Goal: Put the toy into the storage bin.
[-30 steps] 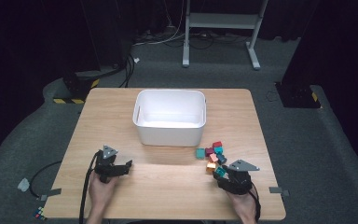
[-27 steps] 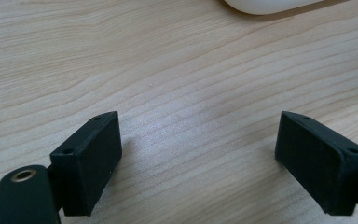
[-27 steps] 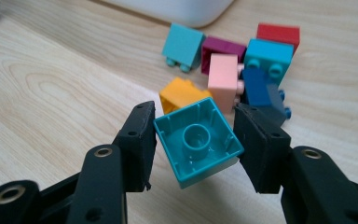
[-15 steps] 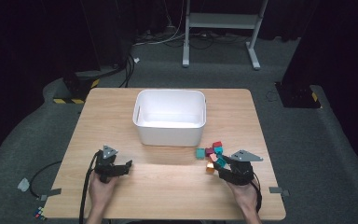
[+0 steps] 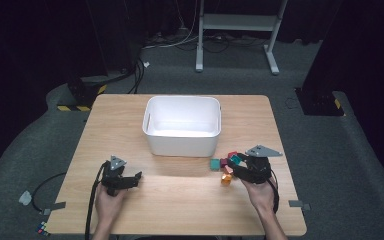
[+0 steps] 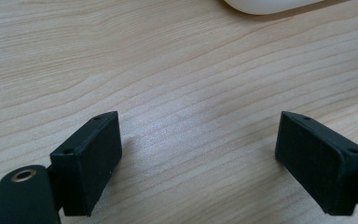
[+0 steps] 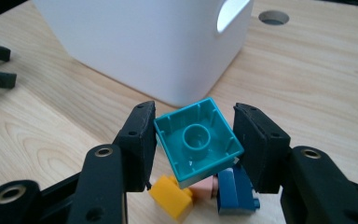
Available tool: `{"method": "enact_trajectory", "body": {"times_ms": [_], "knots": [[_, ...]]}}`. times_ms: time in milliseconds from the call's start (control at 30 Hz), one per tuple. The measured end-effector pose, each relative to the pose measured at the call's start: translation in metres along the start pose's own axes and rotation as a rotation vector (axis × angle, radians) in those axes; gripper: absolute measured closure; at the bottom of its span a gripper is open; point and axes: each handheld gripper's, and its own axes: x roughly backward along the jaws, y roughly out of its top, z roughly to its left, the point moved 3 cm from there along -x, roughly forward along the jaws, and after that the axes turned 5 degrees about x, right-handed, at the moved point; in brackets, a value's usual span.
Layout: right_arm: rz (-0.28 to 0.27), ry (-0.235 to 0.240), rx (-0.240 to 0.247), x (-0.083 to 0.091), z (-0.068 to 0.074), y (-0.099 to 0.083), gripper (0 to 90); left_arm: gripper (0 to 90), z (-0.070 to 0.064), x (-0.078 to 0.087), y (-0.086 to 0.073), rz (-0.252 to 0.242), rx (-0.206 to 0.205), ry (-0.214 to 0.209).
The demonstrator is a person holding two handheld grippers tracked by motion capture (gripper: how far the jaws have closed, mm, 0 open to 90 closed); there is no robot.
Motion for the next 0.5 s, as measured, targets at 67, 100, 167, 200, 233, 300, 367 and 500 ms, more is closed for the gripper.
{"method": "enact_trajectory", "body": {"times_ms": [67, 100, 167, 200, 233, 300, 367, 500], "knots": [[-0.003, 0.004, 0.003, 0.0, 0.0, 0.006, 50.3, 14.6, 0.0, 0.0, 0.0, 0.0, 0.0, 0.0], [-0.004, 0.006, 0.003, -0.001, 0.0, 0.009, 50.3, 14.7, 0.0, 0.0, 0.0, 0.0, 0.0, 0.0], [-0.005, 0.011, 0.007, -0.001, 0.001, 0.014, 50.3, 14.6, 0.0, 0.0, 0.0, 0.0, 0.0, 0.0], [-0.004, 0.009, 0.011, -0.001, 0.001, 0.017, 50.4, 14.6, 0.0, 0.0, 0.0, 0.0, 0.001, 0.0], [-0.008, 0.01, 0.015, 0.0, 0.0, 0.019, 50.4, 14.7, 0.0, 0.0, 0.0, 0.0, 0.0, 0.0], [-0.015, 0.016, 0.012, 0.0, 0.0, 0.024, 50.3, 14.7, 0.0, 0.0, 0.0, 0.0, 0.0, -0.001], [-0.019, 0.019, 0.011, 0.0, -0.001, 0.029, 50.3, 14.6, 0.0, 0.0, 0.0, 0.0, 0.0, -0.001], [-0.033, 0.031, 0.011, 0.002, -0.002, 0.039, 50.3, 14.6, 0.0, 0.0, 0.0, 0.0, 0.0, -0.001]]}}
